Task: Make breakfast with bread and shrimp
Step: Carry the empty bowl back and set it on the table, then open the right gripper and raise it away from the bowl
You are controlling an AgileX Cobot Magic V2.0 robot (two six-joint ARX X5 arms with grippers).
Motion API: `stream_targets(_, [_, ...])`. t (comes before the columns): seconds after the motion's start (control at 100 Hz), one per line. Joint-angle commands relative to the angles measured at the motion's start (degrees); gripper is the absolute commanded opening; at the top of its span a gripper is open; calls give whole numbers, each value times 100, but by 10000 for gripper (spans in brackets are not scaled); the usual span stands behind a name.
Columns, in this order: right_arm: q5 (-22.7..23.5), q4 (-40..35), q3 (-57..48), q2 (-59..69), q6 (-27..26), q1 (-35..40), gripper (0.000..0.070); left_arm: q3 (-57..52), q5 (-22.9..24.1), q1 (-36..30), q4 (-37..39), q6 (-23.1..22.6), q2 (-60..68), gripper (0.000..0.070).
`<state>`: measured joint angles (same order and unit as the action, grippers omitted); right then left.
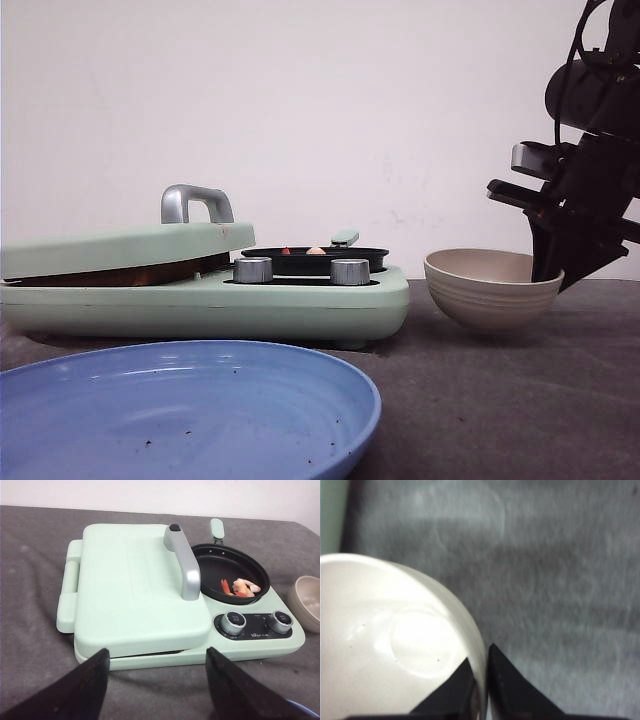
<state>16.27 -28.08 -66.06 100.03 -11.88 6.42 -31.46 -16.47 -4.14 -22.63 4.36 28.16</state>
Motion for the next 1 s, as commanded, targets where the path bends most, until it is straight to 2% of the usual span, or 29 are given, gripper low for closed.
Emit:
stream_targets(0.0, [11, 24, -52, 166, -109, 9, 0, -66, 0, -4, 33, -70, 35, 312])
stream_targets(0.26, [9, 42, -50, 229, -70, 9, 8, -66, 0, -4, 37, -72, 63, 312])
stream_targets(0.3, [9, 61, -50, 229, -52, 9, 37, -66, 0, -4, 35, -72, 63, 312])
stream_targets(0.41, [-13, 83, -50, 229, -55, 9, 181, -66, 0, -4, 33, -72, 63, 312])
stream_targets(0.47, [-20, 81, -50, 229, -55, 9, 225, -66, 0, -4, 33, -70, 63, 312])
stream_targets(0.78, [2, 83, -136, 155, 72, -9, 227, -66, -2, -4, 33, -70, 63, 312])
stream_targets(0.99, [17, 33, -168, -354, 76, -9, 228, -66, -2, -4, 35, -70, 63, 312])
